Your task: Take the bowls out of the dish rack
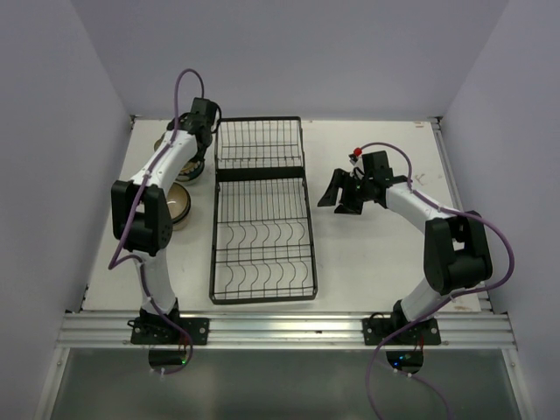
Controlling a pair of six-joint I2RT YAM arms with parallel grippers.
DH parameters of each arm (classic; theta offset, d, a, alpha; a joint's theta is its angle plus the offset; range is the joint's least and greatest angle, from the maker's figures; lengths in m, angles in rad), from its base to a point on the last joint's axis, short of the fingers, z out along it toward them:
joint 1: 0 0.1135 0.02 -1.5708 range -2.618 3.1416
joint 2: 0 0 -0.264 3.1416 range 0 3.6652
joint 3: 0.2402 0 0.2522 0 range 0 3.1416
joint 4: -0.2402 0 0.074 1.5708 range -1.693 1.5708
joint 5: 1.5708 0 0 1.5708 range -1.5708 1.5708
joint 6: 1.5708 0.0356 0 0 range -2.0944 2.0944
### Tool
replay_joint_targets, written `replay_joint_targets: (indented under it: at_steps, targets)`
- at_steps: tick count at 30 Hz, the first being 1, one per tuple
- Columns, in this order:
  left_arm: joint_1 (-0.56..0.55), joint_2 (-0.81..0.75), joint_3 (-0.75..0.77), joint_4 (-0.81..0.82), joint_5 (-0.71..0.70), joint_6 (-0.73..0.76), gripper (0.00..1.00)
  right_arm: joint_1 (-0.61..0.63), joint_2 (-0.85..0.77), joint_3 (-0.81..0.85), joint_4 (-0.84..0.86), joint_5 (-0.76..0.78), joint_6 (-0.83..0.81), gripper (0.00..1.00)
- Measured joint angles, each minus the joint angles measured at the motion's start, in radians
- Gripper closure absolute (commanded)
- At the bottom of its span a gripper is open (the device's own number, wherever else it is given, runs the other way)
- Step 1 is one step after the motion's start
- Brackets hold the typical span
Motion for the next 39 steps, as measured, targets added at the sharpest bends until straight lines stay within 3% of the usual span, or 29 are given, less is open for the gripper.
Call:
replay_joint_targets:
  at_steps: [5, 21, 32, 39]
  targets:
    - [0.000, 0.002, -0.003, 0.000, -0.002, 0.000, 0.86, 0.000, 0.000, 0.000, 0.000, 0.000, 0.000, 0.30]
    - [0.000, 0.013, -0.003, 0.001, -0.009, 0.000, 0.80, 0.000, 0.000, 0.000, 0.000, 0.000, 0.000, 0.30]
    - [0.000, 0.014, 0.023, -0.005, -0.016, -0.003, 0.65, 0.000, 0.002, 0.000, 0.000, 0.000, 0.000, 0.30]
    - [0.000, 0.014, 0.058, -0.004, -0.014, -0.020, 0.62, 0.000, 0.013, 0.000, 0.000, 0.000, 0.000, 0.30]
